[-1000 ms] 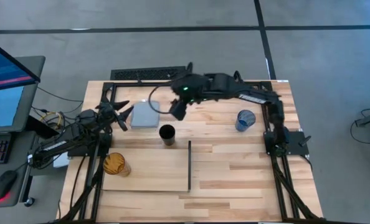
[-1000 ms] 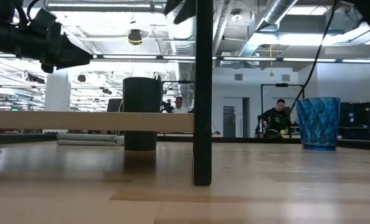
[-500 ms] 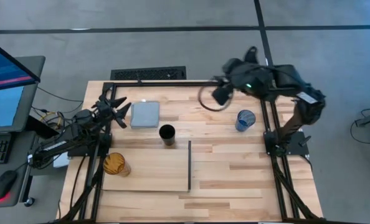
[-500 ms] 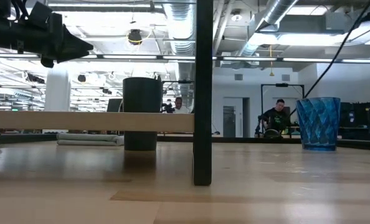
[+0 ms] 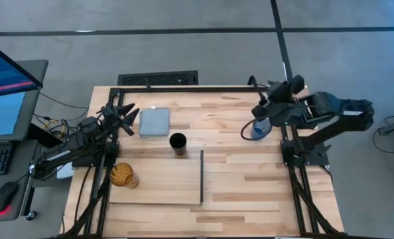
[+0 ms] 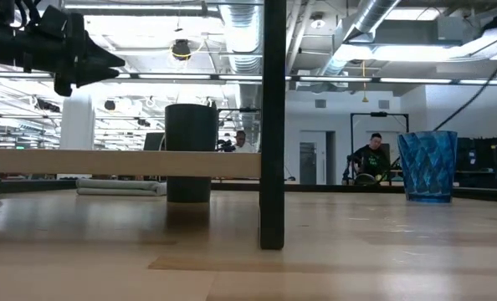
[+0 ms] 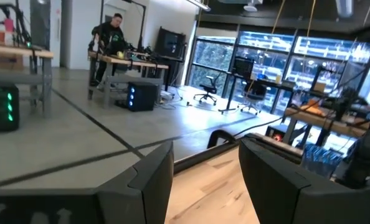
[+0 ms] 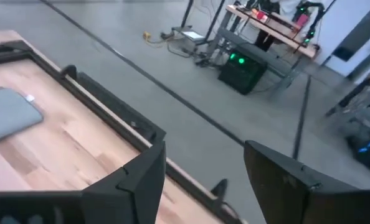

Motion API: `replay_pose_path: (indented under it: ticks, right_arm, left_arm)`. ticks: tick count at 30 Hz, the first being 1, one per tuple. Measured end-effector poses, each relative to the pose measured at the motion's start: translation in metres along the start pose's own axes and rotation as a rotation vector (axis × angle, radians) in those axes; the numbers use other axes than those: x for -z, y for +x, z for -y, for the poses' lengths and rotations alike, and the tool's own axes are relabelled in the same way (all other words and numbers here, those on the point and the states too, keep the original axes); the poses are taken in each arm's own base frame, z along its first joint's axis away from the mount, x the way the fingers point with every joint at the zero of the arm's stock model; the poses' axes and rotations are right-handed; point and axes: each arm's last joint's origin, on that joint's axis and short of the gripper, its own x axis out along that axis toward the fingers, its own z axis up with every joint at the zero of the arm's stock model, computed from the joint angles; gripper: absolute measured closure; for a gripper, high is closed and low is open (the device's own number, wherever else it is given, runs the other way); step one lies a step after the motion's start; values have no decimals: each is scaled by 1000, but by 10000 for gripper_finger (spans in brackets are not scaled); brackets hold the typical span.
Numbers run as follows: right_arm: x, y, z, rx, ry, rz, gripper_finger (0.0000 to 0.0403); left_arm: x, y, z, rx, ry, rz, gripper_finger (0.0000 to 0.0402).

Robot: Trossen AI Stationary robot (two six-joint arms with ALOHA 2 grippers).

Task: Stack small to large cups/mugs on shelf
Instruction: Put the black cup on the shelf

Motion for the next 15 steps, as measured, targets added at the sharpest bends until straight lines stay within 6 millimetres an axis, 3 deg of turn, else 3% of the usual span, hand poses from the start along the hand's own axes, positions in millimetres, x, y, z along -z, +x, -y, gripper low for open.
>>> replay_pose_path:
  ticks: [7, 15]
  right_arm:
    - [60, 14, -1, -224, 69, 58, 163]
    - [104, 22, 21, -453, 264, 225, 163]
  left_arm:
    - [0, 0, 0, -1, -90, 0, 228]
    - [1, 0, 0, -1, -106, -7, 228]
